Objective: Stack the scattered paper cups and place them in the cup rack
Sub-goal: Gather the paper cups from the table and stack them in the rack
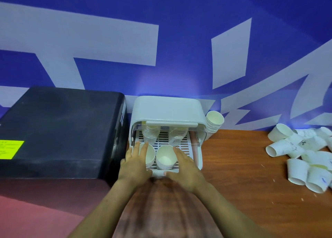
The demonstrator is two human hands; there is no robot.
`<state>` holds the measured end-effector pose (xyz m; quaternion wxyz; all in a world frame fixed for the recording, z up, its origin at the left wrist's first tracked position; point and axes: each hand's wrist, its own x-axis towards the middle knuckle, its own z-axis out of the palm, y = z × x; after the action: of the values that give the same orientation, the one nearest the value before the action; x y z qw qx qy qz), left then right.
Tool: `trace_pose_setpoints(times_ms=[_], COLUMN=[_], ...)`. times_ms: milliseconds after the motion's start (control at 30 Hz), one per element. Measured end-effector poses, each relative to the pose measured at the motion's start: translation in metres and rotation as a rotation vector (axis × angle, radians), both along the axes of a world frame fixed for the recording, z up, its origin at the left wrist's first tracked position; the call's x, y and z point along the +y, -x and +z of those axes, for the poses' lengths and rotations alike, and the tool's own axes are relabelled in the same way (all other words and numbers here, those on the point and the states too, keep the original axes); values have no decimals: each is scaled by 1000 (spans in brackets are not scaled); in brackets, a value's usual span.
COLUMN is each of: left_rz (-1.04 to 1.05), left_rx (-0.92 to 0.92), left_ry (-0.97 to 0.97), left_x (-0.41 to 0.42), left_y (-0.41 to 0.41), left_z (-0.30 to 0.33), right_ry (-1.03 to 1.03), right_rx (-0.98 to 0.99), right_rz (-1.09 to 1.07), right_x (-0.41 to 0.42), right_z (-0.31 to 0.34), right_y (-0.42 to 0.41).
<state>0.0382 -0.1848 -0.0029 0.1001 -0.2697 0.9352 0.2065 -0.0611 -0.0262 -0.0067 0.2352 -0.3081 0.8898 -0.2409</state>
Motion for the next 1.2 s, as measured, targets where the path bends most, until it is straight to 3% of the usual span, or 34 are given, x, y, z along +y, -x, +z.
trace_pose_setpoints(times_ms=[167,433,1000,1200], left_rz=[26,-34,-136,-177], left_rx=[60,386,288,171], left_ry=[-8,-125,-161,-211], left_x=[4,62,278,331], left_y=[0,-11,67,78], left_z=[3,24,36,21], right_ry=[39,116,76,14], right_rx=[-24,-73,-15,-67], right_rz=[21,-3,-186,-171], right_x=[10,65,319,366], right_z=[3,20,41,26], right_y=[3,-2,73,98])
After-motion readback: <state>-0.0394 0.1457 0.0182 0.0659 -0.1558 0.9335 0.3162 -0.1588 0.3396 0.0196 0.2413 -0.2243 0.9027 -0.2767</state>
